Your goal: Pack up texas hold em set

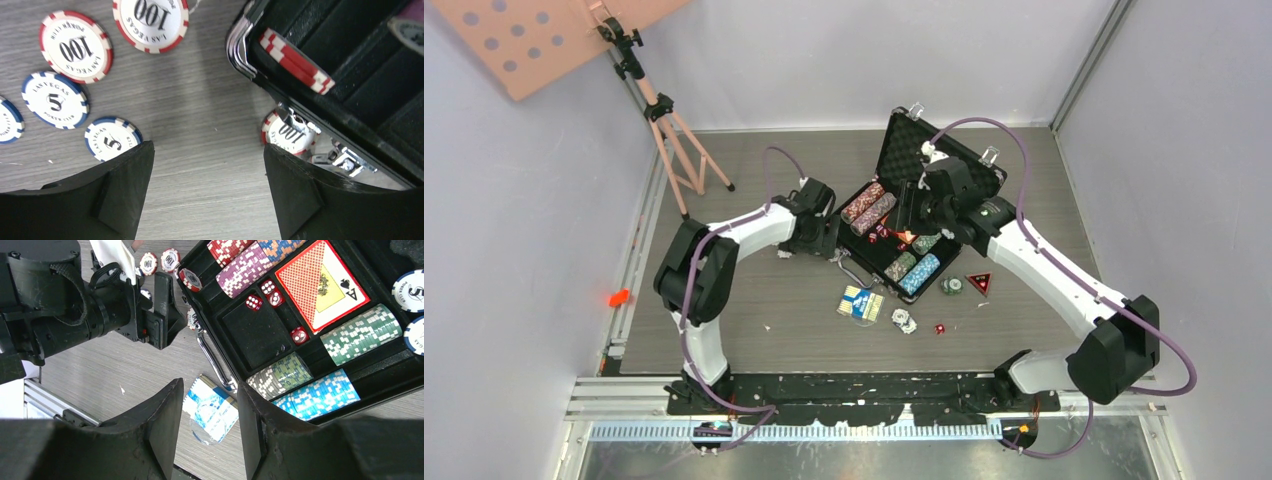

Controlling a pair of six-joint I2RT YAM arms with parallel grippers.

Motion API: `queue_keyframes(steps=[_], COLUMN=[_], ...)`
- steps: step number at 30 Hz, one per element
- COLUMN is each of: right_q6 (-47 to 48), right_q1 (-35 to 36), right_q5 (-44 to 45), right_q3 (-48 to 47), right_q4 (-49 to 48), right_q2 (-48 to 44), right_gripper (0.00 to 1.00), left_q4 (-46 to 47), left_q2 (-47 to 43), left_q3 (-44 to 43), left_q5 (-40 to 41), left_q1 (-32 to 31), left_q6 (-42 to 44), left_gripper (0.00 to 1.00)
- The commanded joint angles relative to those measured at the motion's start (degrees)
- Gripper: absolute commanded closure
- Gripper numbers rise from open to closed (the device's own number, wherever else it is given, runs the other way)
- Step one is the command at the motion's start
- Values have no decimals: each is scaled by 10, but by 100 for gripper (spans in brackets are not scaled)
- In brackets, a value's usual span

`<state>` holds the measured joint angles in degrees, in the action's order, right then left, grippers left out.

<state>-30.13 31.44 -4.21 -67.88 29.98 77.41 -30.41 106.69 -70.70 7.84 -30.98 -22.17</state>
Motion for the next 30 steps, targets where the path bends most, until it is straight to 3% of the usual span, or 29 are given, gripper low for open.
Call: queue_keyframes(steps=[1, 4, 11, 20, 30], right_q6=[0, -2, 0, 6, 10], right_q1=[2, 2, 1, 2, 2], right_q5=[12, 8, 11, 6, 5], right_q3=[6, 10, 14, 13, 11], right_q4=[-21, -23, -21, -19, -19], right_q2=[-32, -33, -37, -32, -28], right_gripper=[51, 51, 52, 52, 52], left_q4=[12, 20, 22, 38, -36], left_q2=[10, 9, -30, -12, 33], left_q3=[-30, -30, -16, -27, -42], left_q5=[41, 17, 13, -6, 57], left_q1=[3, 3, 3, 4, 3], left_q6=[-17, -21, -34, -39, -8], left_gripper=[18, 24, 24, 24, 31])
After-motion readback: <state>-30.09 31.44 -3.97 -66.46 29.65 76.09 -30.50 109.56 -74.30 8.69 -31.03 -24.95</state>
